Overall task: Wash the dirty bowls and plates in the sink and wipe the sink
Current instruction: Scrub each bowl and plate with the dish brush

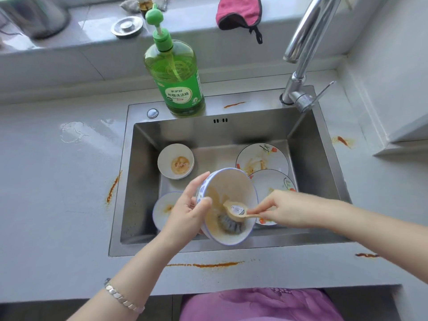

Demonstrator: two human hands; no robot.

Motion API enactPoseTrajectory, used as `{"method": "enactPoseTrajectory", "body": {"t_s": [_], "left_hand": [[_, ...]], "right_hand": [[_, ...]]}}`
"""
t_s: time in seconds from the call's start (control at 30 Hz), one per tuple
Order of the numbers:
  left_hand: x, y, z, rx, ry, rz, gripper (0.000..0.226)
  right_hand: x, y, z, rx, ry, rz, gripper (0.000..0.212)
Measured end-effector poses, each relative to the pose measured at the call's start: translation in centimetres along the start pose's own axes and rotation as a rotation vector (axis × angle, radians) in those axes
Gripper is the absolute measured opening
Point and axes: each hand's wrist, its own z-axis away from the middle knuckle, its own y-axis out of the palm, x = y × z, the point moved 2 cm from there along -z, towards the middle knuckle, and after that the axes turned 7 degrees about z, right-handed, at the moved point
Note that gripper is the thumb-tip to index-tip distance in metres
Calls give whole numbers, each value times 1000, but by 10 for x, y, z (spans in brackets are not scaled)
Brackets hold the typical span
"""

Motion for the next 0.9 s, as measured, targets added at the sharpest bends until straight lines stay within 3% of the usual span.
{"method": "enactPoseTrajectory", "body": {"t_s": [0.13, 0.3, 0.47, 0.53, 0.67, 0.83, 0.9], "left_hand": [[-5, 0, -3, -57, -31, 32, 49], [-2, 3, 1, -37, -72, 30, 52], [-8, 3, 0, -101, -61, 14, 42], [-7, -3, -1, -89, -79, 7, 46], [-11, 0, 0, -103, -115, 56, 44], [-10, -2, 1, -20, -239, 9, 42], [-8, 1, 3, 43, -294, 2, 41]], "right_hand": [[1, 15, 2, 124, -17, -295, 22], [-14, 13, -3, -38, -11, -26, 22], [-7, 20, -3, -9, -98, -97, 27], [-15, 15, -1, -76, -46, -6, 31], [-2, 27, 3, -139, -144, 136, 28], [-11, 3, 5, -345, -21, 598, 43], [5, -3, 6, -432, -84, 813, 52]]}}
